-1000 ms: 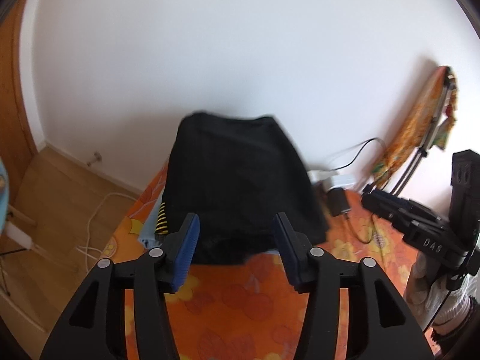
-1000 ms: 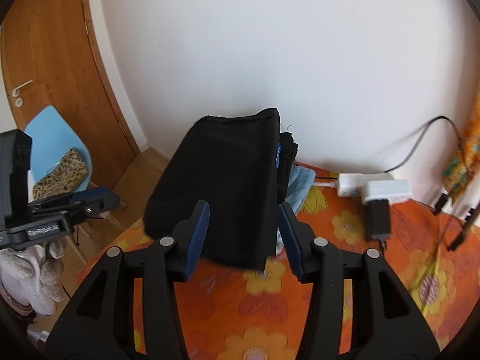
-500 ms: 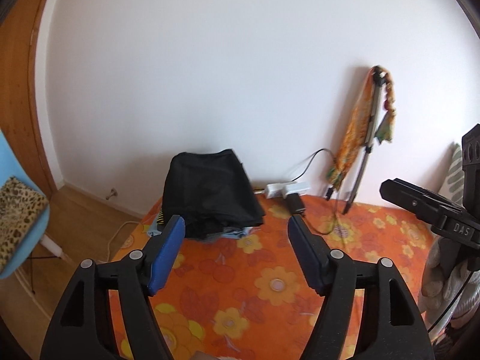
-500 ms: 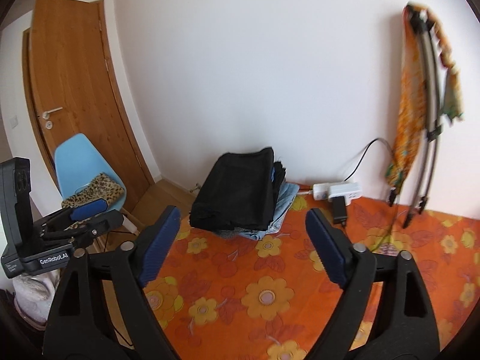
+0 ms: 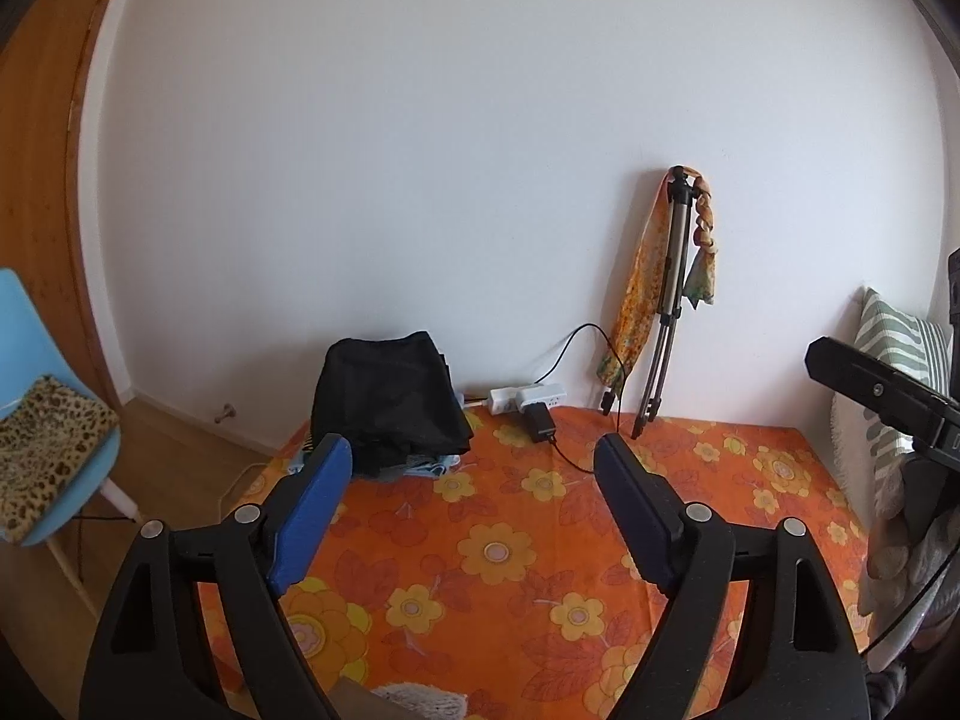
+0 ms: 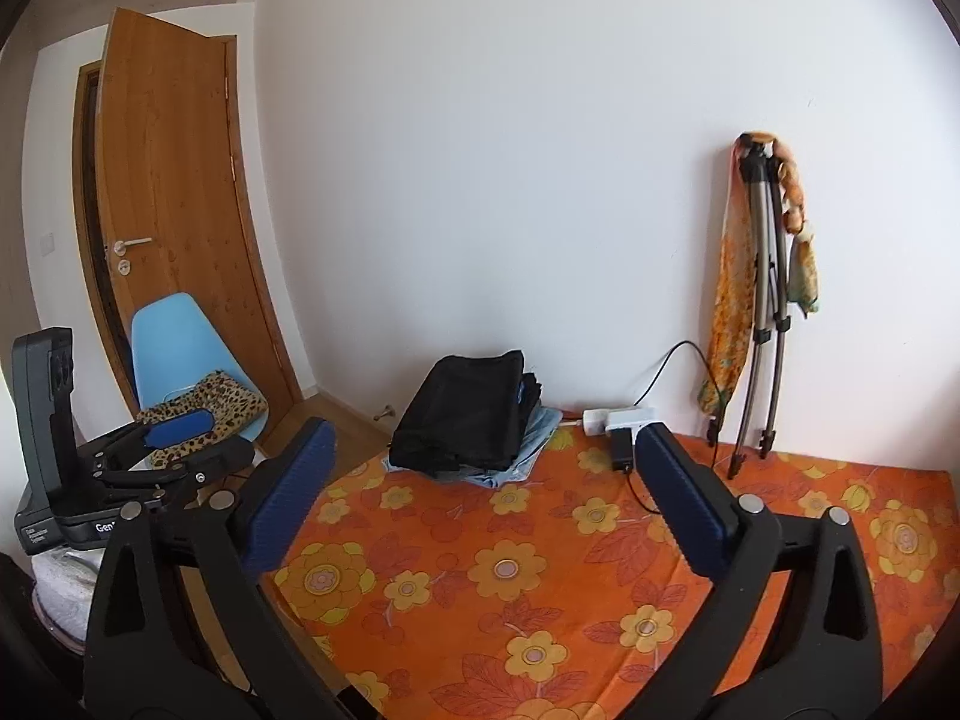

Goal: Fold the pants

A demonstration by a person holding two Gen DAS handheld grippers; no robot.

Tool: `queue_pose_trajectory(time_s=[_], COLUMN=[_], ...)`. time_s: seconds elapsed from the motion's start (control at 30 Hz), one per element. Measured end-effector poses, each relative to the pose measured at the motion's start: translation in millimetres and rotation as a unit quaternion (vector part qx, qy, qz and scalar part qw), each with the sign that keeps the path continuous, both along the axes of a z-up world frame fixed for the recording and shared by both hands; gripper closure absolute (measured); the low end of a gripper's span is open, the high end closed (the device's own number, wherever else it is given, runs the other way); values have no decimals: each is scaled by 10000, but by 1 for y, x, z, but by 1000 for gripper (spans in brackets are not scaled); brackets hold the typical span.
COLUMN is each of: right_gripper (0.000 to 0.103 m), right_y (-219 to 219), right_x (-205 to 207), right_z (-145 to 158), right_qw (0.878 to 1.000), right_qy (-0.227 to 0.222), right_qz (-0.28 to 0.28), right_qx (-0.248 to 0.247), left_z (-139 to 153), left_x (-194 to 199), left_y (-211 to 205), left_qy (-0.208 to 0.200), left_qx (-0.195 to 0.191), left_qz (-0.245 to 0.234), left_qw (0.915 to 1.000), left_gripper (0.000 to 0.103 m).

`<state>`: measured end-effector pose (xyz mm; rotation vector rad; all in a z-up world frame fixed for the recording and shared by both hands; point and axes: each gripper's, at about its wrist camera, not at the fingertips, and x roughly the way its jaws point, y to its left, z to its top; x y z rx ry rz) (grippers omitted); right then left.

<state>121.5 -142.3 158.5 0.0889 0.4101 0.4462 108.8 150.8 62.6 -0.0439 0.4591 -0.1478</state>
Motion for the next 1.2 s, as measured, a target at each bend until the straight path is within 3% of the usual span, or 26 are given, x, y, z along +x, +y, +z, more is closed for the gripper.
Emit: queue_pose_trajectory(time_s=[0.13,0.27,0.67,1.0,1.2], right_gripper=[0,0,0,0,0], right_y=[-5,-14,-22,-23,-25], right_x=[-15,-16,14,24,30], right_z=[-9,-40,-124,-152,-165], right_qw=[9995,9995,9969,9951,9935], right_qy=[-153,46,393,628,809], right_qz=[-214,-265,-470,-487,-541], right_qx=[-179,-145,-502,-586,-591], left_z=[-10,-31,-94,-122,-132], left_x=[-6,-1,33,48,55], left_y=[-4,-10,-26,-24,-19], left_qy=[32,199,566,758,967], left_qx=[-48,-195,-163,46,-57], left_qz=[137,166,321,487,513], left_qw=[9999,9995,9977,9959,9940], left_gripper=[19,19,19,19,19])
